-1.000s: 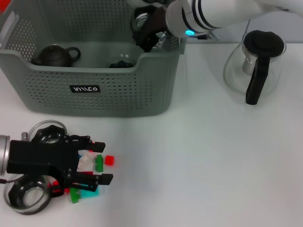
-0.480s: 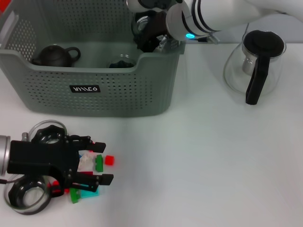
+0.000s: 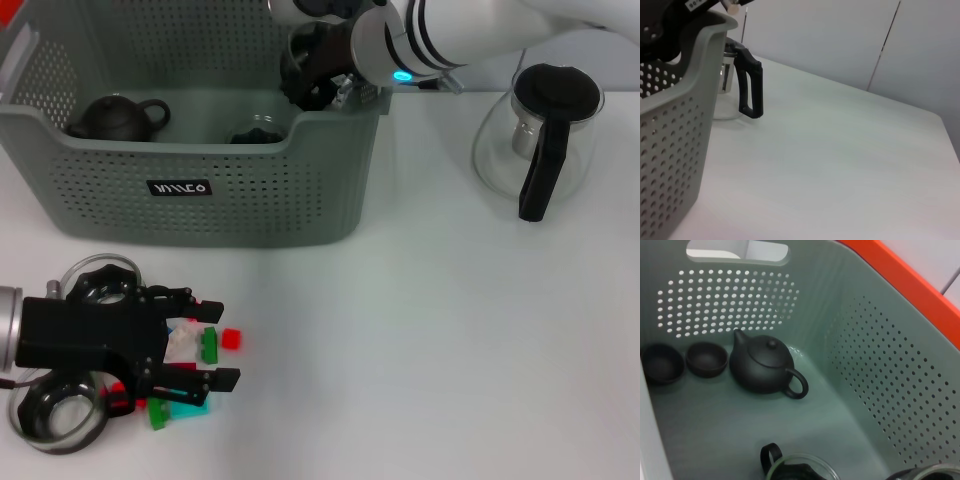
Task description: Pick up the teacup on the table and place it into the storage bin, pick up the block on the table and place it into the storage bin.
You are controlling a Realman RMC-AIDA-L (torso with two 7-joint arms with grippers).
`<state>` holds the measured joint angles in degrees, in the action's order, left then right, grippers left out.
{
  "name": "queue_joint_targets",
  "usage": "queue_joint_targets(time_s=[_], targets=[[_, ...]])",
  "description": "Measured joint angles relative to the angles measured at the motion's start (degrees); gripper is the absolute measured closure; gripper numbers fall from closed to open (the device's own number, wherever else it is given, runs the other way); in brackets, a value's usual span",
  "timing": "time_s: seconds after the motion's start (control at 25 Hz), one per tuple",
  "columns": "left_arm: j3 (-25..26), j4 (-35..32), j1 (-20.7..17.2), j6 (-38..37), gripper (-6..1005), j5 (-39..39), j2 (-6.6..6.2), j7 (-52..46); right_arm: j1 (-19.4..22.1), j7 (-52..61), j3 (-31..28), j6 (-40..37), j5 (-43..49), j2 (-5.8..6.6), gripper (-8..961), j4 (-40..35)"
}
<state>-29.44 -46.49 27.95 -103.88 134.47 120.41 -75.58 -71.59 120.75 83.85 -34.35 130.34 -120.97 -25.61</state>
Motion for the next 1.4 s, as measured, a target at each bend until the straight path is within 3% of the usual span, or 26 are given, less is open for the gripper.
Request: queue_joint_targets(time_s=[0.28, 0.4, 0.6, 0.76, 1.04, 1.24, 1.4], targets=[[0.0, 0.0, -0.1, 0.0, 114, 0.0, 0.00, 0.0, 0.1, 0.0, 0.0, -0.4, 0.0, 0.08, 791, -0.2], [0.0, 0.0, -0.2, 0.0, 114, 0.0, 0.00, 0.0, 0.1, 0.0, 0.0, -1.2, 0.0, 0.12, 674, -0.5], [0.1, -0.1, -0.4, -0.2, 114, 0.0, -0.04, -0.1, 0.5, 0.1, 0.0, -2.4, 0.0, 0.18, 657, -1.7], [1.1, -0.4, -0.5, -0.4, 114, 0.0, -0.07, -0.1, 2.8, 0.1, 0.0, -3.4, 0.1, 0.18, 516, -6.1], [7.0, -1.6, -0.5, -2.8, 113, 0.0, -0.96, 0.0, 13.7, -0.6, 0.6, -6.1, -3.9, 0.28, 278, -27.1], [10.7, -3.5, -1.0, -6.5, 113, 0.0, -1.55, 0.0, 24.6, -7.4, 1.4, -9.9, -15.5, 0.57, 251, -40.3], [11.4, -5.8, -1.8, -8.3, 114, -0.1, -1.67, 0.1, 32.7, -16.1, 1.1, -17.3, -27.6, 0.68, 229, -45.7]])
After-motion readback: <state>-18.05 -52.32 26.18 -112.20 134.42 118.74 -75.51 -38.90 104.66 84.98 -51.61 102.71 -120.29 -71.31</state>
